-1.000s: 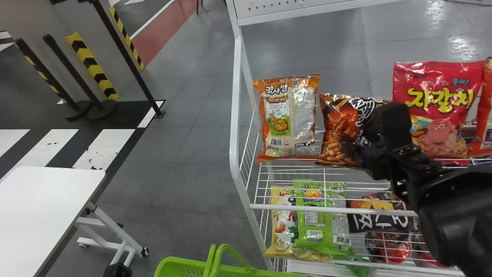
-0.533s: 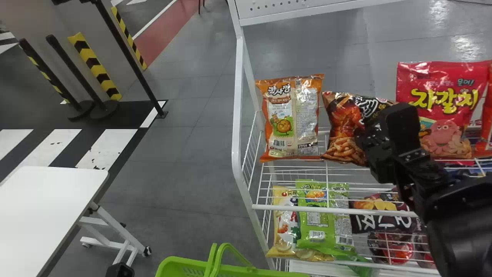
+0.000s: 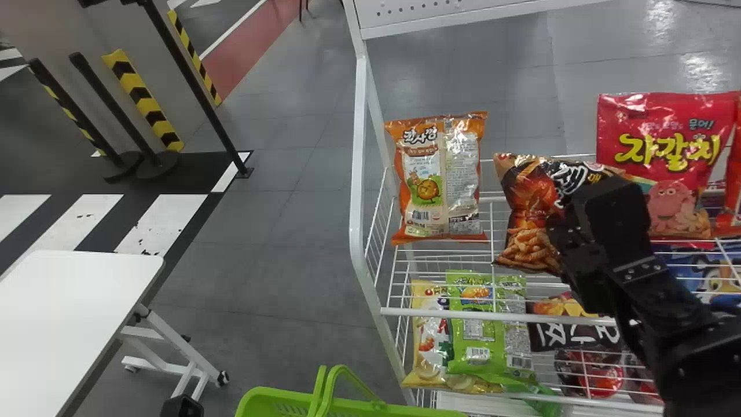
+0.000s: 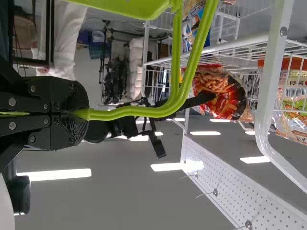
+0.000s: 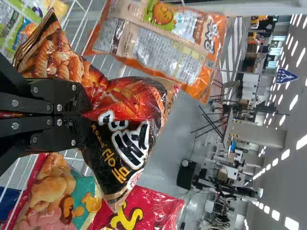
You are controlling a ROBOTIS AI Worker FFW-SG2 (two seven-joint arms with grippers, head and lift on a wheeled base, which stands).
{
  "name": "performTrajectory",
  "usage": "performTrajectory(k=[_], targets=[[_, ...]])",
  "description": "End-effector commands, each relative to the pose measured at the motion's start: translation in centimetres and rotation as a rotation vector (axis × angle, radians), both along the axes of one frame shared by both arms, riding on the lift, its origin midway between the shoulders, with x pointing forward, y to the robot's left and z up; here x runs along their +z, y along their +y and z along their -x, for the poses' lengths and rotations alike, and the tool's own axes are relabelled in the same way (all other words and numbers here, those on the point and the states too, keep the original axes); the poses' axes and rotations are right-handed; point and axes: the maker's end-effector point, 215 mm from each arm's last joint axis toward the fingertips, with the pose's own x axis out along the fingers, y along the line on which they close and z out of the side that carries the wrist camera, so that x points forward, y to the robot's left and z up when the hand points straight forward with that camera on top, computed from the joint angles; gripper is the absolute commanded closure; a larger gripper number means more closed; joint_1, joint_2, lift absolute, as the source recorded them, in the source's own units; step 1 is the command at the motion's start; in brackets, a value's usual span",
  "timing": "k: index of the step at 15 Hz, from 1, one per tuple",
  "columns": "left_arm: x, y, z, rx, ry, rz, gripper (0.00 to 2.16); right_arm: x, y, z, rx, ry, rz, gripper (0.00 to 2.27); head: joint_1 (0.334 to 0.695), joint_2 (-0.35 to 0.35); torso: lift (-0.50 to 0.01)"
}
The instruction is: Hold basket handle with left hand then pick spicy shrimp crackers with right hand and place into basket
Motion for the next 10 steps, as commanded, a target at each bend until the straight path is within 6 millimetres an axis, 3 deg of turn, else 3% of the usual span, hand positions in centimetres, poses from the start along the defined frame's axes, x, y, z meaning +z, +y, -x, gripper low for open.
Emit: performTrajectory(k=[1, 4, 8, 10], targets=[[0.3, 0.0, -0.1, 0.001, -0.006, 0.012, 2.15, 2.4, 0.3, 2.8, -0.004, 0.002, -0.022, 2.24, 0.695, 0.35, -0.01], [0.3, 0.0, 0.0, -0.001, -0.004, 0.011, 2.15, 3.1, -0.5, 6.3, -0.025, 0.051, -0.053, 2.24, 0.695, 0.35, -0.01], [0.3, 0.0, 0.0, -0.001, -0.006, 0.011, 2.15, 1.3, -2.0, 11.2, -0.055, 0.171, -0.084, 2.24, 0.695, 0.35, -0.01], [0.3, 0.0, -0.1, -0.001, -0.007, 0.011, 2.15, 0.3, -1.5, 13.4, -0.038, 0.229, -0.113, 2.24, 0.695, 0.35, -0.01]])
